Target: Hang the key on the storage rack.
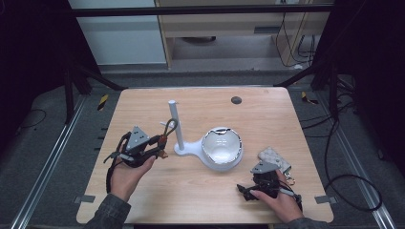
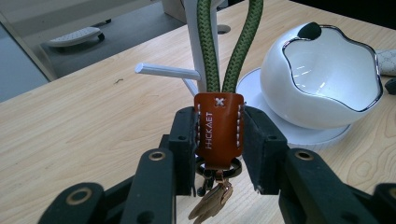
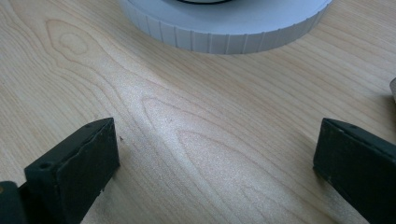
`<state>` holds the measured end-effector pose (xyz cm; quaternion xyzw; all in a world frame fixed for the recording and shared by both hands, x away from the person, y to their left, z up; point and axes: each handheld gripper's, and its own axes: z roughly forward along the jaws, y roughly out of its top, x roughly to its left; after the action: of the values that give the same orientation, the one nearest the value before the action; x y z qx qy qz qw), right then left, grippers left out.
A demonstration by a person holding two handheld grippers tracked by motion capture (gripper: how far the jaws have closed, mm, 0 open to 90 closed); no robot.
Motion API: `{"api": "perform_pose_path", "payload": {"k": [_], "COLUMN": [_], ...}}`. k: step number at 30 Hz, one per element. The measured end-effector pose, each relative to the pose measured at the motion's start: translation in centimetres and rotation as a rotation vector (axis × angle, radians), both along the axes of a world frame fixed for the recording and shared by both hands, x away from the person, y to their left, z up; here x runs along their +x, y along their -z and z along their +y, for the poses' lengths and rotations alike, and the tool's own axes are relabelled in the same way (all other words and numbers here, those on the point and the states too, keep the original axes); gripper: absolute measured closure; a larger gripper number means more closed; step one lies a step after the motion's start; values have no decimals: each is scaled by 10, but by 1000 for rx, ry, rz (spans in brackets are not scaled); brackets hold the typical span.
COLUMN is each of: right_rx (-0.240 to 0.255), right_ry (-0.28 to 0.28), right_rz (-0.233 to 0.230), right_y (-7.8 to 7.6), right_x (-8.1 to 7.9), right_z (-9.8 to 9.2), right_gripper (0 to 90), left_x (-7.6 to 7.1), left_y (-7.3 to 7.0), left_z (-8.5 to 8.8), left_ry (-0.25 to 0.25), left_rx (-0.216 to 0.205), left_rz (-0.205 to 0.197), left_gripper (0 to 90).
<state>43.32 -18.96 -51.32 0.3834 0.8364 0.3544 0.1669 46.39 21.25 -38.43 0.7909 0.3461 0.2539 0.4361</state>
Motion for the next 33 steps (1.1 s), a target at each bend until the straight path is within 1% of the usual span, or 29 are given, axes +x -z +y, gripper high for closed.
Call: {"api": "perform_pose_path", "payload": {"k": [5,22,23,24,25,26,27,29,30,31,32,33], "right_rx": [0,0,0,0,0,0,0,-1,0,-1,1,1], "right_ry": [0,0,0,0,0,0,0,0,0,-1,1,1], "right_rz": [0,1,0,0,0,0,0,0,0,0,2,2], "right_y": [0,0,0,0,0,0,0,0,0,0,0,0], "right_x": [0,0,0,0,0,0,0,0,0,0,0,0], "right_z": [0,0,0,0,0,0,0,0,0,0,0,0], "right_gripper": [2,2,2,2,2,2,2,2,2,2,2,2], "left_x": [3,10,10,10,10,9,9,8,7,7,7,7], "left_y": [2,6,7,7,7,8,9,11,13,19,23,23], "left_z": [-1,-4,-4,-4,-4,-4,-4,-4,-3,-1,1,1], "left_ry": [0,-8,-9,-9,-10,-11,-7,-4,-5,-20,-29,-29], "left_rx": [6,-5,-4,-5,-6,-11,-9,-7,-8,-17,-19,-19], "left_rz": [9,30,30,31,32,30,31,33,41,54,62,62], "left_gripper": [659,648,638,603,603,567,567,529,505,427,398,376]}}
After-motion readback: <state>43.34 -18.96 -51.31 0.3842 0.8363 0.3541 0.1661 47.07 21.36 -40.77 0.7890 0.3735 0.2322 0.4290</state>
